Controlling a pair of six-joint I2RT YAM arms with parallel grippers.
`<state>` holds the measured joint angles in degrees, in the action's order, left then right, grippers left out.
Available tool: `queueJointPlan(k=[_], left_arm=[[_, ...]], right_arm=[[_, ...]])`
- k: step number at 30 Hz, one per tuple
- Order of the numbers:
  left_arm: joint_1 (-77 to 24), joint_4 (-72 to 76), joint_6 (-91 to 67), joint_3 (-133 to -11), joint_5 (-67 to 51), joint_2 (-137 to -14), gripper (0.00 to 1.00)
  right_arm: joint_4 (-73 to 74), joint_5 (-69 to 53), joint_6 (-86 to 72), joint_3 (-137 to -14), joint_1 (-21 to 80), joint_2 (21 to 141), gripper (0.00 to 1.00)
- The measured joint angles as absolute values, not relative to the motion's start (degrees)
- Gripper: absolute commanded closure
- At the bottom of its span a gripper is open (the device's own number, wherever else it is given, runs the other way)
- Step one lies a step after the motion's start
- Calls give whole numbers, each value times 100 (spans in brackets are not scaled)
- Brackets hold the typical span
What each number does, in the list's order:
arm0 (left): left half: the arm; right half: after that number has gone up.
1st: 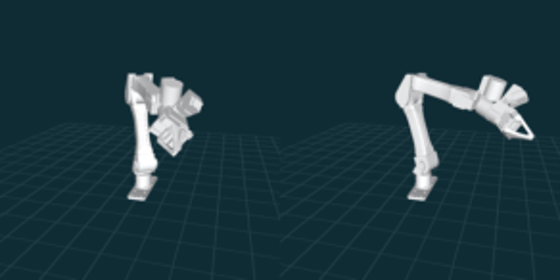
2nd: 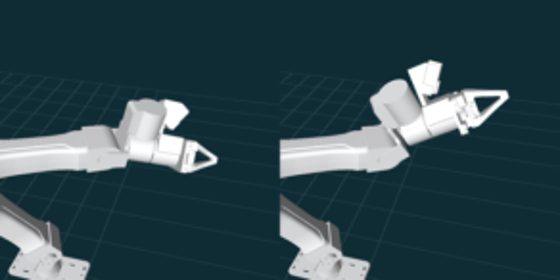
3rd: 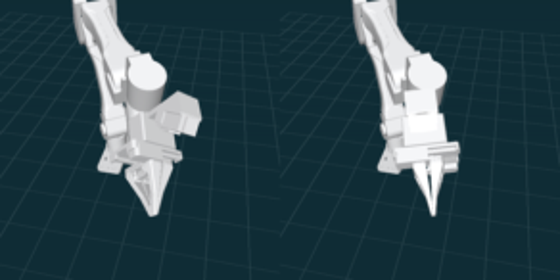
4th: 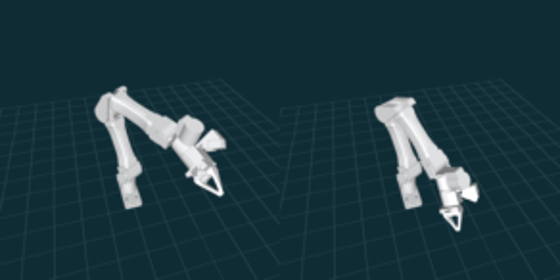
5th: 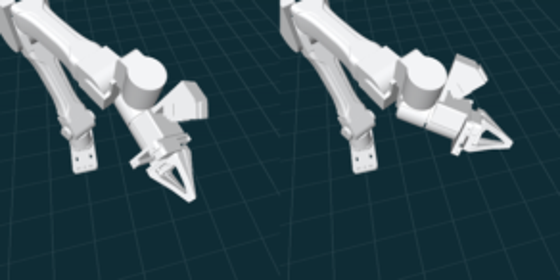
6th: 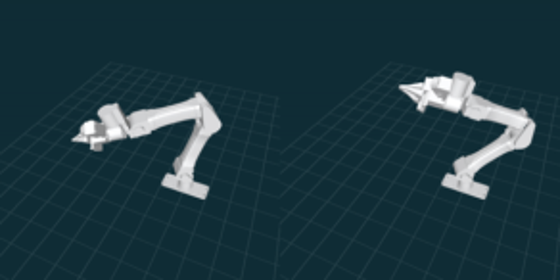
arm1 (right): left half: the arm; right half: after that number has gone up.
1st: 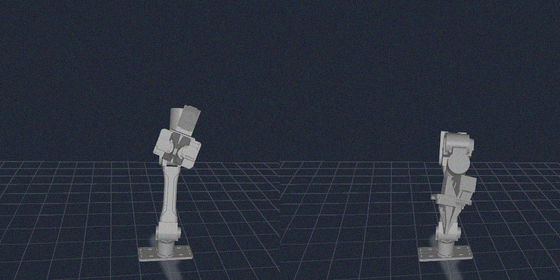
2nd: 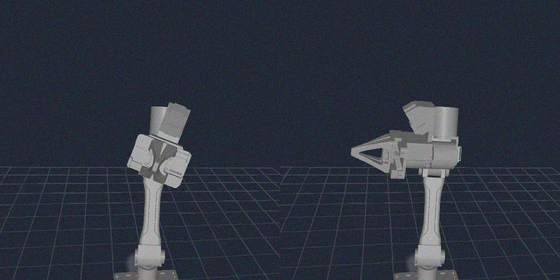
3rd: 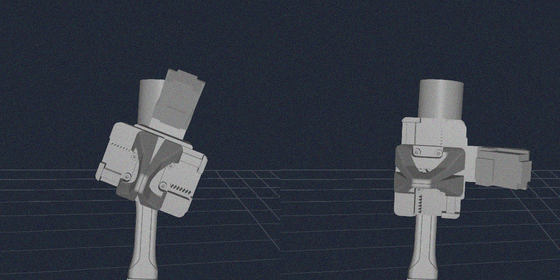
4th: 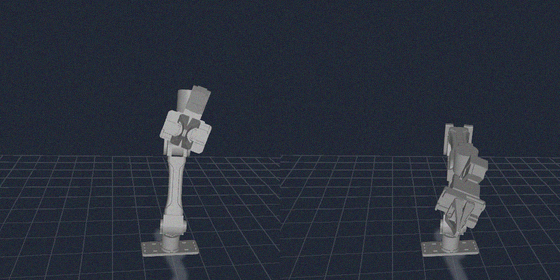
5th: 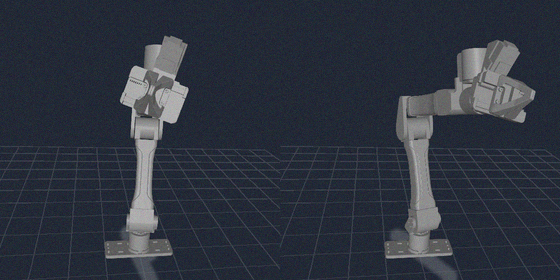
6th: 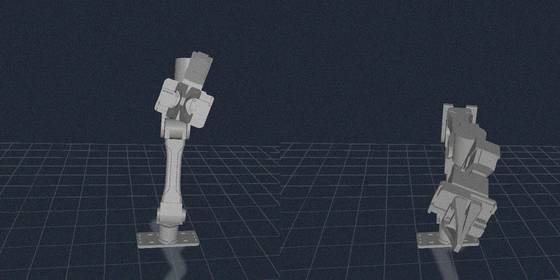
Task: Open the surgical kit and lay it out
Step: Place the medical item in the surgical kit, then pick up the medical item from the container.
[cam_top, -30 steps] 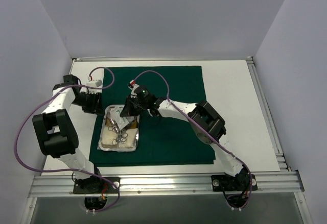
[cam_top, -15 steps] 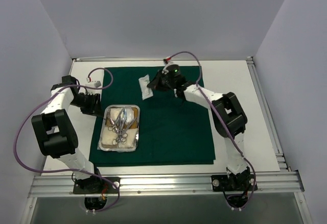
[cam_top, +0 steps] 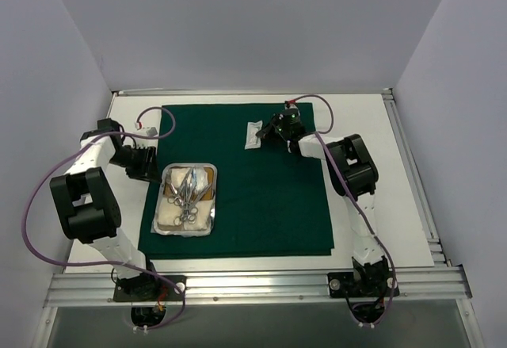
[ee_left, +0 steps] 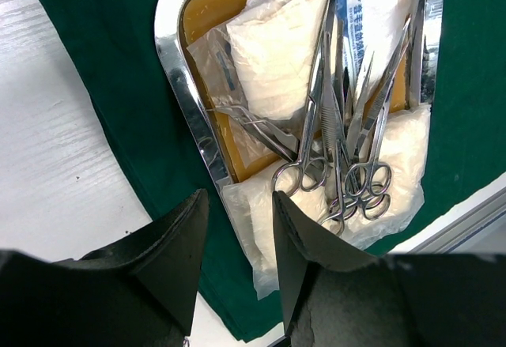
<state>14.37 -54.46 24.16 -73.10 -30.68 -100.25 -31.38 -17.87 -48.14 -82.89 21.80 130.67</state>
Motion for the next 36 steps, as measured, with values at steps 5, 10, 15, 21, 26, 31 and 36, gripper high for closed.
queueJointPlan(k=[5,10,15,21,26,31,36], left_arm=[[1431,-5452,2416,-7312,-3068,-10025,53],[1428,-5450,2416,-7312,-3068,-10025,53],[1382,-5450,2412,-7312,-3070,-10025,52],[1083,-5448,2357,-7312,-3000,-10014,52],[650,-5415,2322,-7286,-2786,-10012,53],[207,-5321,2309,-7019,-2366,-9929,53],[-246,-5290,2316,-6943,-2097,-9845,49]], right_arm=[[-3081,-1787,-4731,-8357,2198,13192,100],[-2585,-1723,-4348,-8654,2171,13192,70],[-2088,-1459,-3970,-8943,2189,13139,48],[-1111,-443,-3470,-8908,2294,12667,46],[-827,401,-3216,-8423,2609,11819,47],[-974,781,-3146,-7769,3291,10925,50],[-1122,895,-3214,-7061,3649,10418,51]])
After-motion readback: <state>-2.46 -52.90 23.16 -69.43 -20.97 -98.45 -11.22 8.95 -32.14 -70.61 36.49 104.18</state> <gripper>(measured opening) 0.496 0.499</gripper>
